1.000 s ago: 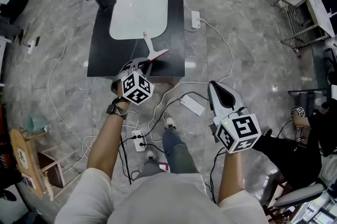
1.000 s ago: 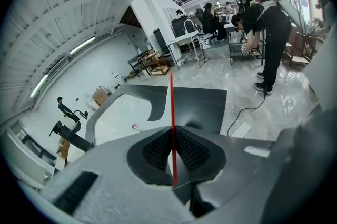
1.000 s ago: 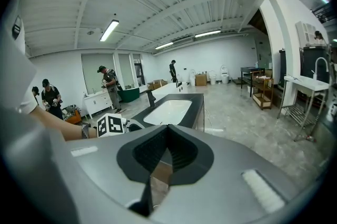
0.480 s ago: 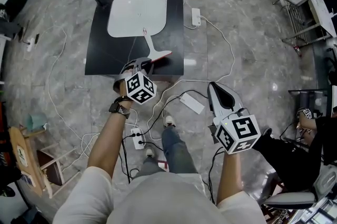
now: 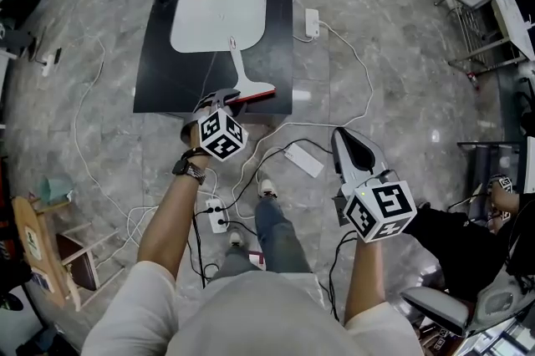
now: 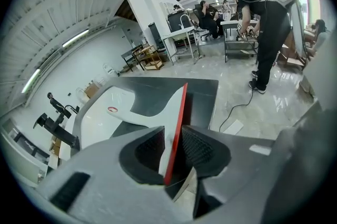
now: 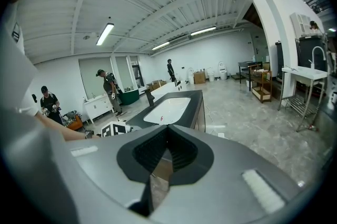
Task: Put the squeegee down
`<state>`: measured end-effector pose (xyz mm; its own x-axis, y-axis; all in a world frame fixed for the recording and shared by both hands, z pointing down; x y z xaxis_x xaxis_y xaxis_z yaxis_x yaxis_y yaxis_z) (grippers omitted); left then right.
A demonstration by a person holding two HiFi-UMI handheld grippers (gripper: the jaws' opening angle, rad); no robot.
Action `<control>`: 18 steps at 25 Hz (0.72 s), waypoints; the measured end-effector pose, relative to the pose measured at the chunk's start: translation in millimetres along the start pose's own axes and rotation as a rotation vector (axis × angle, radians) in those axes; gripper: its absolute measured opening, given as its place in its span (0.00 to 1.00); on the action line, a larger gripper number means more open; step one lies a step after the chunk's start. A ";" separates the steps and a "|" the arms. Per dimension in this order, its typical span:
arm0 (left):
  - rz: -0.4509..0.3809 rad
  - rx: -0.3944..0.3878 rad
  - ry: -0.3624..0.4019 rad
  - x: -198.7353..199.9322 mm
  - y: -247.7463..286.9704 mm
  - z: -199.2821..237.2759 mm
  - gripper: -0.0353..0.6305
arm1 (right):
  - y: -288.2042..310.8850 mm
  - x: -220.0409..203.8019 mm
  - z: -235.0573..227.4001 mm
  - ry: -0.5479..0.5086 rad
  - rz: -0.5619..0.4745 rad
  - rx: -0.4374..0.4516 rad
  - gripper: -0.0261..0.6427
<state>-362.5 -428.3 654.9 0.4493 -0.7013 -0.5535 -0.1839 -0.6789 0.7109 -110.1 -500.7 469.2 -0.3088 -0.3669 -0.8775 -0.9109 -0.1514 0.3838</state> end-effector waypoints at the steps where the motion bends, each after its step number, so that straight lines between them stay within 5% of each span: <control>1: -0.002 -0.007 -0.001 0.5 -0.4 -0.4 0.22 | 0.2 0.3 -0.7 0.001 -0.002 0.001 0.05; 11: -0.122 0.000 -0.135 6.8 -57.2 8.1 0.29 | -4.6 20.4 17.0 -0.066 -0.037 0.006 0.05; 18: -0.268 0.126 -0.229 16.2 -165.9 26.3 0.11 | -27.1 38.3 68.0 -0.158 -0.058 0.001 0.05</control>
<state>-347.7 -332.7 516.6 0.2911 -0.5156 -0.8059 -0.1987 -0.8566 0.4762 -115.9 -448.2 405.7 -0.2949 -0.2088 -0.9325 -0.9286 -0.1673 0.3311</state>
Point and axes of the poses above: the fingertips, and each gripper's own axes: y forward along the fingers, z to its left, x out of its top, the point moved 7 cm from there along -y, backward along the fingers, and after that the axes turned 7 degrees about x, right-handed, at the moved point
